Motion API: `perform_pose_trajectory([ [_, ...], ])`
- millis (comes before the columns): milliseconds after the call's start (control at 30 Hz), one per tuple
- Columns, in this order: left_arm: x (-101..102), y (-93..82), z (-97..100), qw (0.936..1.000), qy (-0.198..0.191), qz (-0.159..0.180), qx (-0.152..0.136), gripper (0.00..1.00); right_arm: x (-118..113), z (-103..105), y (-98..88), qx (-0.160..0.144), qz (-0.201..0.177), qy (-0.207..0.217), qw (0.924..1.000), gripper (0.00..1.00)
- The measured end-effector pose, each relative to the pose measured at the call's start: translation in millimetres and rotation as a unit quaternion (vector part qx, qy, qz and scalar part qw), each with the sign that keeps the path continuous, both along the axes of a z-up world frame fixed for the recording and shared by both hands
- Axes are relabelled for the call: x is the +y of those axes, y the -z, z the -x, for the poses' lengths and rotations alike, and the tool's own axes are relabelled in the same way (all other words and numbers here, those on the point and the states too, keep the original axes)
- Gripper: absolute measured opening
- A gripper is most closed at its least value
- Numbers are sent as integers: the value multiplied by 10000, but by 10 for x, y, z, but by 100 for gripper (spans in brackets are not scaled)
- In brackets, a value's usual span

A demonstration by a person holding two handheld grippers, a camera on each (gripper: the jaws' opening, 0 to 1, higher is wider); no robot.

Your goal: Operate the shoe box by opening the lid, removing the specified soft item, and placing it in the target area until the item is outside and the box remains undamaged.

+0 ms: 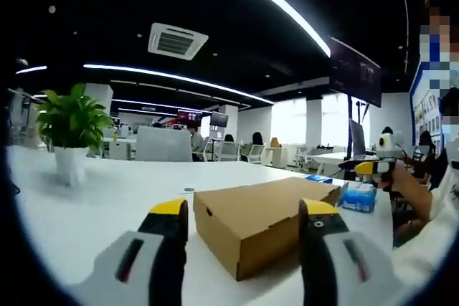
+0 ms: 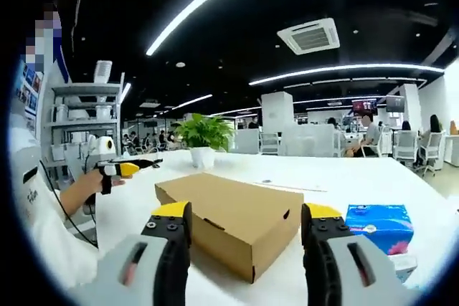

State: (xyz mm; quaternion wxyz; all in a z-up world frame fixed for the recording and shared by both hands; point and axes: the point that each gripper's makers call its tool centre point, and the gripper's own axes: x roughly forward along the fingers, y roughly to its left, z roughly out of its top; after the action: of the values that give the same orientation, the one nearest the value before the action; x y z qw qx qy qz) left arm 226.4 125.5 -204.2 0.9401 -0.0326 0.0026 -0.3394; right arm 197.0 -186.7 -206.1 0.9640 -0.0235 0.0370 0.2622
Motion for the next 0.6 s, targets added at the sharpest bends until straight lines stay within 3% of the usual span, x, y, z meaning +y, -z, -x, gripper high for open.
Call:
perform_pose_trajectory([
  [133,-54,149,-32,9994,42,-333,97,63,30,-48,69,106,-122,26,9999,60],
  [200,-131,201,-20,9987,247,-432,72,63,51,-73,106,177,-153,0,9997,59],
  [267,-175,210,-24,9989,347,-301,137,68,70,-95,145,219,-113,-19,9997,59],
  [333,-184,259,-53,9983,383,-169,404,72,89,-112,184,255,-54,-51,9996,61],
  [433,-171,264,-98,9985,370,-134,386,72,118,-146,270,351,72,-111,9993,69],
  [600,-195,358,-144,9974,237,-646,235,70,218,-167,385,429,147,-312,9985,67],
])
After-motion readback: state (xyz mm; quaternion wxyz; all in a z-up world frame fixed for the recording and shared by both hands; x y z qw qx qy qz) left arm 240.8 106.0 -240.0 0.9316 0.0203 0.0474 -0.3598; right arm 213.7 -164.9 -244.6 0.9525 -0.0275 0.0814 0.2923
